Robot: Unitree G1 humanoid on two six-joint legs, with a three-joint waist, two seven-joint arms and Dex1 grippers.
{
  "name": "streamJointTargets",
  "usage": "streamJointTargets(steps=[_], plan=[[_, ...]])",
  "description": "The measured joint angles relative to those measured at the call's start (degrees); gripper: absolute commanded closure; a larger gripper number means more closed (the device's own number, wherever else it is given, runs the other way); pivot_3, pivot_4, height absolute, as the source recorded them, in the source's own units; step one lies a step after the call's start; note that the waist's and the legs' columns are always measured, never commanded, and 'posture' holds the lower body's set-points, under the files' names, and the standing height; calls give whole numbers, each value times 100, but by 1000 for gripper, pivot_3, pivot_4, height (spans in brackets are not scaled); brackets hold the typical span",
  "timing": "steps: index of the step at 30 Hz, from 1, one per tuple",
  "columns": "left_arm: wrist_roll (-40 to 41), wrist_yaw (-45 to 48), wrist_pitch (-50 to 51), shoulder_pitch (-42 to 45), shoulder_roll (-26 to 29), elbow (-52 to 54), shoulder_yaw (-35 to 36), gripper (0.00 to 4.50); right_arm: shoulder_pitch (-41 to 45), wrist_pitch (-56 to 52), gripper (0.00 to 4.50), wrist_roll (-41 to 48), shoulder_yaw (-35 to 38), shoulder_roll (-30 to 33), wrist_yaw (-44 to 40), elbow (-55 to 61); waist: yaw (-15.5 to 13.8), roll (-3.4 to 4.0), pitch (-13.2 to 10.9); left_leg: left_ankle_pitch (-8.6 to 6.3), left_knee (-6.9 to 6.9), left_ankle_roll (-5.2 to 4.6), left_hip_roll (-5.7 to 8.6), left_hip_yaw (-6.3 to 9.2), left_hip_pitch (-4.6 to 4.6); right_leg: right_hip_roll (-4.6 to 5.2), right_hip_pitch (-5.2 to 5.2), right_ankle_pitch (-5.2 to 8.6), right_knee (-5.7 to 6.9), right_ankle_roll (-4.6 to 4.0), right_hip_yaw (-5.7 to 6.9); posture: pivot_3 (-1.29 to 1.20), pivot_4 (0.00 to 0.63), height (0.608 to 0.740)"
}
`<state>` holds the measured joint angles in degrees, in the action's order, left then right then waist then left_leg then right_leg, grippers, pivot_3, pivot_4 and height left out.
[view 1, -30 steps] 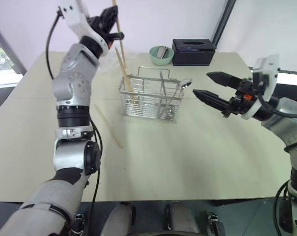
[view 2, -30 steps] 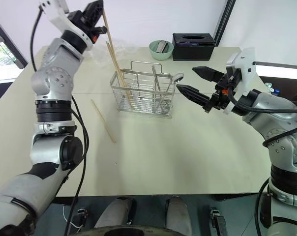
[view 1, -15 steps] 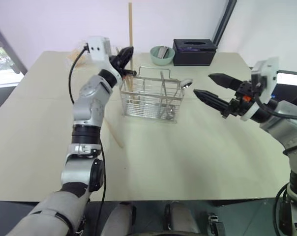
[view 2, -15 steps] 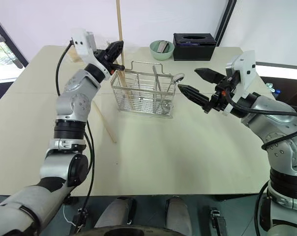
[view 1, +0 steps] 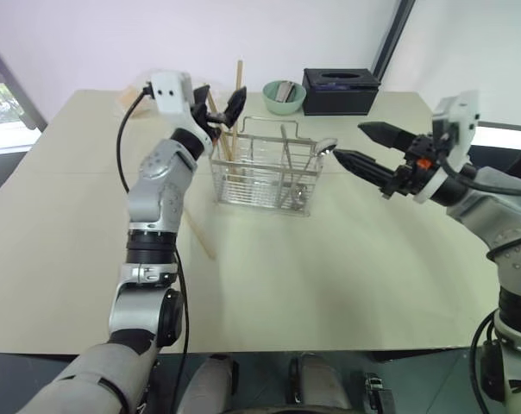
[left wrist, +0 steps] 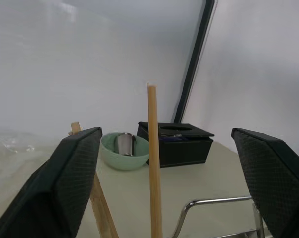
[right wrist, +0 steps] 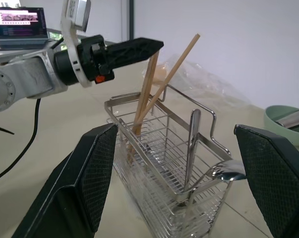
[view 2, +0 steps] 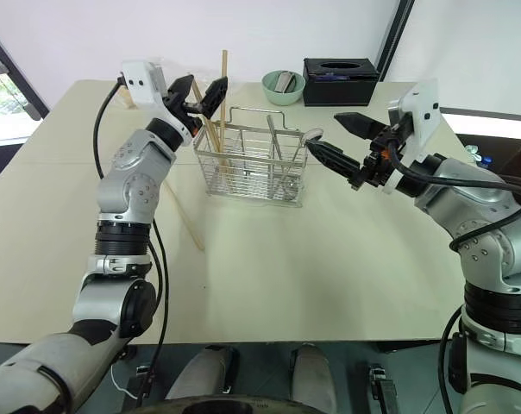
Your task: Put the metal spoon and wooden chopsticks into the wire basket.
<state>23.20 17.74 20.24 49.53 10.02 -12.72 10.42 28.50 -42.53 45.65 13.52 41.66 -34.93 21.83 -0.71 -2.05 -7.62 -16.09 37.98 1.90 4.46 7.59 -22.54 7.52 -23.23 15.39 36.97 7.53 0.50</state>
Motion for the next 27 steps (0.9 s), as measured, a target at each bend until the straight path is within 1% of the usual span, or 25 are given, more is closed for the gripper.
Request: streamJointTargets(steps=[3,7,10,12,14,16,20,27], plan=[[134,-257,531,203,334,247,183,52,65,28,614,-56,-49,-19,-30,-95,13,1,-2,0,0,0,-6,2,1,-10,-3,0,1,0,0,0,150,649],[256,-867,1540,953,969,407,628,52,106,69,614,-115,-170,-88,-95,-147,7,4,-2,0,-7,0,-12,9,6,-21,-1,1,2,0,0,0,150,649],[183,-1598,2491,1307,1255,232,877,52,140,99,614,-167,-240,-151,-155,-172,4,6,-2,0,-7,0,-10,10,12,-22,3,1,4,1,0,0,150,649],[41,-2090,3269,1345,1363,-35,992,52,148,131,614,-186,-299,-188,-201,-181,5,6,-2,0,-7,0,-8,10,14,-22,3,1,8,1,0,0,150,649],[-90,-2336,4010,1234,1434,-265,997,52,148,173,614,-230,-373,-188,-274,-187,4,5,-2,1,-6,0,-8,14,13,-25,0,1,11,2,0,0,150,649],[-153,-2408,4452,1032,1407,-354,942,52,144,190,614,-280,-434,-188,-360,-190,-1,3,-3,1,-6,2,-8,17,9,-25,-2,1,10,1,0,0,150,649],[-323,-2811,5091,826,972,-580,1095,52,145,205,614,-333,-544,-254,-435,-191,-1,1,-3,1,-6,4,-8,17,6,-22,-3,1,7,1,-1,0,150,649],[-558,-3410,5535,819,343,-1259,1648,52,91,146,614,-314,-664,-339,-485,-57,-2,1,-3,3,-7,10,-8,16,5,-20,-5,0,8,2,0,0,150,649]])
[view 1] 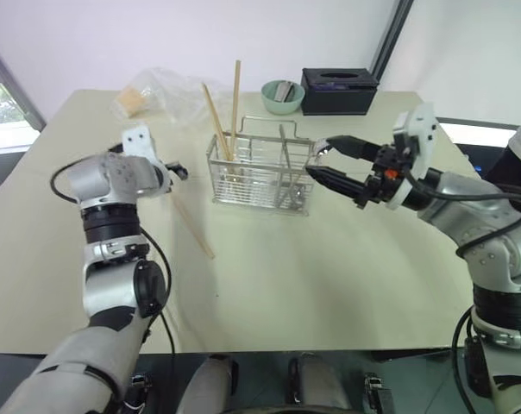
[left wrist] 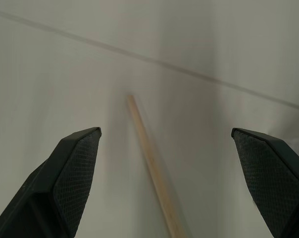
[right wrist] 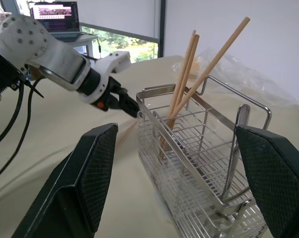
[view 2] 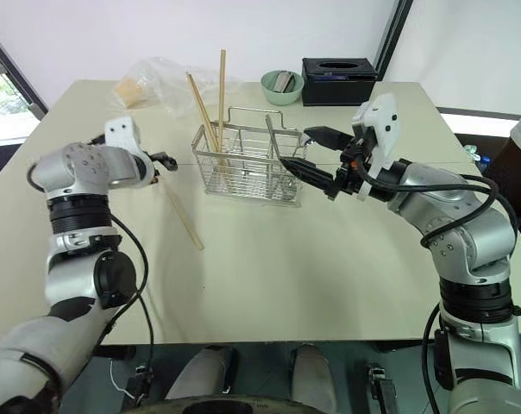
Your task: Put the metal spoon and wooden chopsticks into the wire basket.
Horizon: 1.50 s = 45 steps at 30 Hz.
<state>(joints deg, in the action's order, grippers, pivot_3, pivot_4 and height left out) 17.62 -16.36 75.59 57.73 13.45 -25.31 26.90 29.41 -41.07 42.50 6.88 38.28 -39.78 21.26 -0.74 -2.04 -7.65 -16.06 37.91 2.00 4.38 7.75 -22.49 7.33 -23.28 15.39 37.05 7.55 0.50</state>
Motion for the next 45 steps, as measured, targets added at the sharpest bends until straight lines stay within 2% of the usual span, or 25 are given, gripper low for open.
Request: streamJointTargets(steps=[9,12,19,27,32,34,39,45], plan=[[-230,-202,-472,329,-54,-1142,142,52,-483,-237,614,256,41,228,-279,484,-8,2,3,1,1,7,0,-6,10,6,12,-5,-1,10,0,0,150,649],[-272,-219,-715,399,-44,-1426,139,821,-537,-239,614,276,58,227,-211,577,-12,9,9,1,1,13,0,-5,12,6,16,-7,-1,15,1,0,150,649],[-318,-225,-1115,519,32,-1910,151,4336,-653,-238,614,284,84,218,-72,612,-85,12,11,4,3,12,5,-6,10,12,15,-8,-4,16,1,0,150,649],[-317,-296,-1426,597,94,-2142,207,4433,-667,-230,614,285,98,209,-9,606,-147,7,8,4,3,13,4,-9,4,12,6,-8,-5,16,1,0,150,649],[-378,-260,-2293,571,338,-1986,164,4433,-645,-229,614,282,103,217,-61,538,-133,0,3,5,0,16,-3,-10,-1,6,-5,-9,-5,15,0,0,150,649],[-246,-178,-2948,606,462,-1819,374,4433,-612,-230,614,283,120,259,-114,482,-138,0,2,6,0,17,-3,-10,-6,7,-8,-9,-7,15,0,0,150,649],[515,875,-4436,966,605,-1162,819,4433,-474,-271,614,330,206,372,-161,424,-164,-5,0,7,8,18,5,-9,-32,24,-15,-9,-13,14,11,0,150,649],[1267,2014,-4807,1446,606,-443,699,4433,-482,-408,614,457,397,554,-145,489,-146,-5,3,5,11,11,19,-9,-36,32,-14,-9,-18,15,14,0,150,649]])
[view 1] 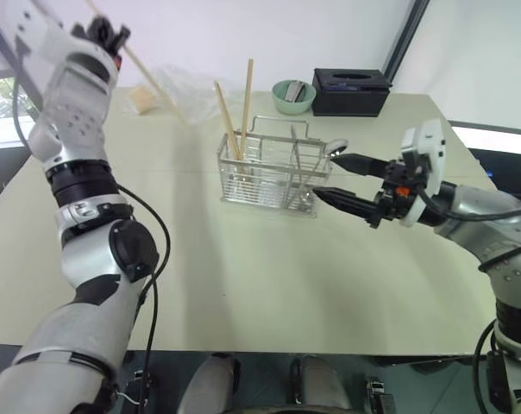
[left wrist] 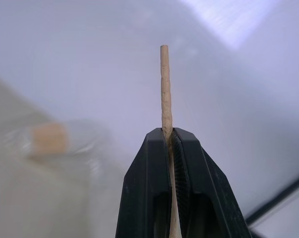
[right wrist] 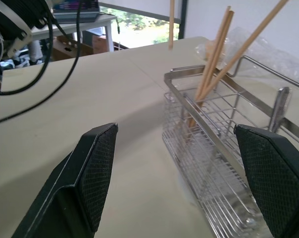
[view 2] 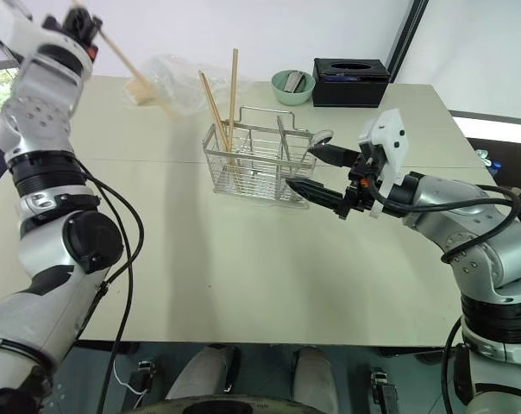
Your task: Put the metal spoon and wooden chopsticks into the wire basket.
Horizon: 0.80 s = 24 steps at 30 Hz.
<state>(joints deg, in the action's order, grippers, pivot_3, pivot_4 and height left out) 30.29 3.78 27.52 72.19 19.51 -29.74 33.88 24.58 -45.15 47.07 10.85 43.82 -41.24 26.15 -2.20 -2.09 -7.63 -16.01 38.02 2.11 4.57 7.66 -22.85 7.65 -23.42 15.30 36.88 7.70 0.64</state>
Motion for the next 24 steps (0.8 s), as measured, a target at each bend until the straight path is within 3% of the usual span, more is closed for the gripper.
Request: streamJointTargets(steps=[5,13,22,23,24], plan=[[144,628,75,75,-54,158,-493,4433,-204,-6,614,43,121,-14,162,179,0,-1,0,1,0,-1,-6,5,1,-8,1,0,2,0,3,0,150,649],[-278,1703,-95,-344,-585,579,-2032,4433,-566,-23,614,215,331,-106,589,566,1,2,0,2,0,-3,-5,4,13,-7,12,0,2,0,2,0,150,649],[-1092,1553,-862,-1179,-955,580,-2669,4433,-637,-70,614,385,539,-93,824,610,3,7,-3,2,-5,-4,-12,2,12,-11,9,0,0,-1,0,0,150,649],[-1126,1541,-909,-1232,-968,581,-2696,3771,-646,-70,614,387,539,-92,828,610,0,7,-3,2,-4,-4,-11,2,12,-11,8,0,-1,-1,0,0,150,649],[-1163,1530,-943,-1283,-983,589,-2713,3444,-655,-71,614,388,539,-92,831,610,-2,7,-3,2,-4,-5,-10,2,11,-10,9,0,-2,-1,0,0,150,649]])
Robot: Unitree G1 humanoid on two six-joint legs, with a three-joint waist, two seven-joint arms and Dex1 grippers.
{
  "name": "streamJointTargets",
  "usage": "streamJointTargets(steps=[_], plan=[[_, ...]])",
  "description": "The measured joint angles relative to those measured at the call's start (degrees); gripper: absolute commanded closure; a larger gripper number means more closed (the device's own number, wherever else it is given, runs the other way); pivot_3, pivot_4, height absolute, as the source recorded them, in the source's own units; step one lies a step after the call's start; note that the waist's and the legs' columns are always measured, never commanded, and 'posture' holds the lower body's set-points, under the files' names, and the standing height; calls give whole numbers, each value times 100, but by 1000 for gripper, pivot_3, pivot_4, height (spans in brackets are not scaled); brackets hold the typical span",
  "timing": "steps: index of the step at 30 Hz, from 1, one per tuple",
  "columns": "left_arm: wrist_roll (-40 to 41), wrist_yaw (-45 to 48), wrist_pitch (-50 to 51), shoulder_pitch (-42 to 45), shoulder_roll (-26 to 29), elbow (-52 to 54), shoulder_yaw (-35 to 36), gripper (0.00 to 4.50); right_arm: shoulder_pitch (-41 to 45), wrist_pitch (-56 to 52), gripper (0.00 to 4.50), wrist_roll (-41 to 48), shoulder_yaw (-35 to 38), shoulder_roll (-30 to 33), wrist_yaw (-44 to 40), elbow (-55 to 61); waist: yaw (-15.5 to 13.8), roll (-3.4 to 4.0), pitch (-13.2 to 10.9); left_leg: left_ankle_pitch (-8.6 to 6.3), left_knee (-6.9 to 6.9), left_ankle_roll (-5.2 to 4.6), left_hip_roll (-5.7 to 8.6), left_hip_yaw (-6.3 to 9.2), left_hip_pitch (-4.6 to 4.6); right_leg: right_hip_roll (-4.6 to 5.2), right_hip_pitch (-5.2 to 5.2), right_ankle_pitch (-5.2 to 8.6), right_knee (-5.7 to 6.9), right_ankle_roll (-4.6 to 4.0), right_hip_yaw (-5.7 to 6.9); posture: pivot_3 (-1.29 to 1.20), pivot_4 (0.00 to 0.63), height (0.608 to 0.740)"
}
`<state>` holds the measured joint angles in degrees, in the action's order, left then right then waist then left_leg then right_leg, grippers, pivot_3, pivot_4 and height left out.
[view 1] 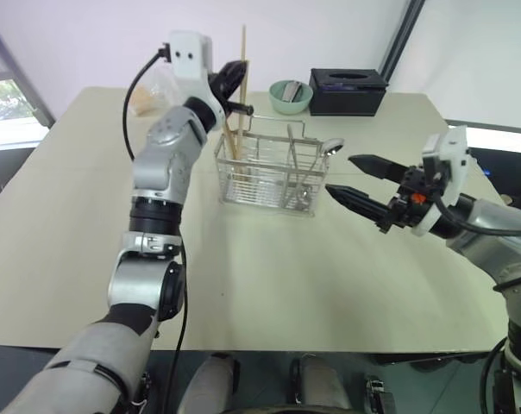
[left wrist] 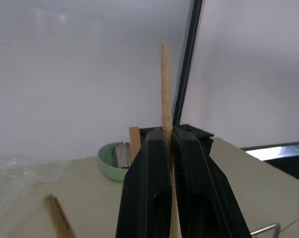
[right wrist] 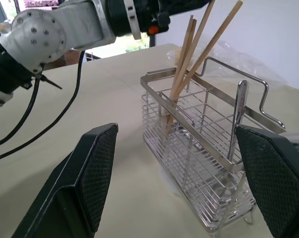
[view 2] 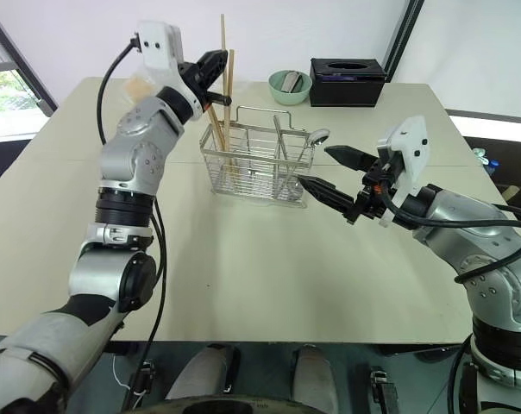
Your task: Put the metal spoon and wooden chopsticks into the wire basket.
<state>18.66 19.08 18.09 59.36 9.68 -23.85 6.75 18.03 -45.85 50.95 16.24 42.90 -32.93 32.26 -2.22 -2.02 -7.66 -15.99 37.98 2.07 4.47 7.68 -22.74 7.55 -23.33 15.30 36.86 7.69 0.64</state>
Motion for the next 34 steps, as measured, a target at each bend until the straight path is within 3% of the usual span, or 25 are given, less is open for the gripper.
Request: streamJointTargets(steps=[7,10,14,20,24,29,34], plan=[[483,-260,480,-363,-396,682,307,46,51,0,614,0,-19,0,17,-40,8,0,0,-2,0,-4,1,0,-1,1,2,0,-9,0,1,0,150,649],[532,-262,671,-498,-298,995,289,46,93,2,614,-13,-42,-3,7,-119,17,2,-1,-2,-1,-4,-2,0,1,-4,2,0,-6,0,1,0,150,649],[323,105,740,-481,590,1036,226,46,133,110,614,-204,-175,117,-211,-284,26,5,-2,-3,-2,-4,-12,-2,11,-18,3,1,2,-2,-1,0,150,649],[79,2026,770,-588,2886,953,-7,46,139,560,614,-825,-235,595,-824,-913,87,20,-8,-4,-10,-5,-14,-6,17,-20,4,2,0,-5,-6,0,150,649],[115,3811,617,-1603,4411,1461,-140,46,76,919,614,-1137,-201,847,-1344,-1369,164,31,-10,-8,-16,-11,-13,-7,16,-12,3,3,-13,-7,-8,0,150,649],[583,4654,966,-2312,5139,1986,326,46,223,1153,614,-1260,-233,880,-1711,-1673,150,44,-22,-9,-16,-13,-15,-1,17,-2,5,13,-52,-26,-3,0,150,649],[821,4679,1247,-2895,5338,2724,765,46,389,1292,614,-1341,-481,695,-1899,-1730,161,47,-23,-10,-16,-14,-16,-5,26,3,13,13,-56,-26,-4,0,150,649]])
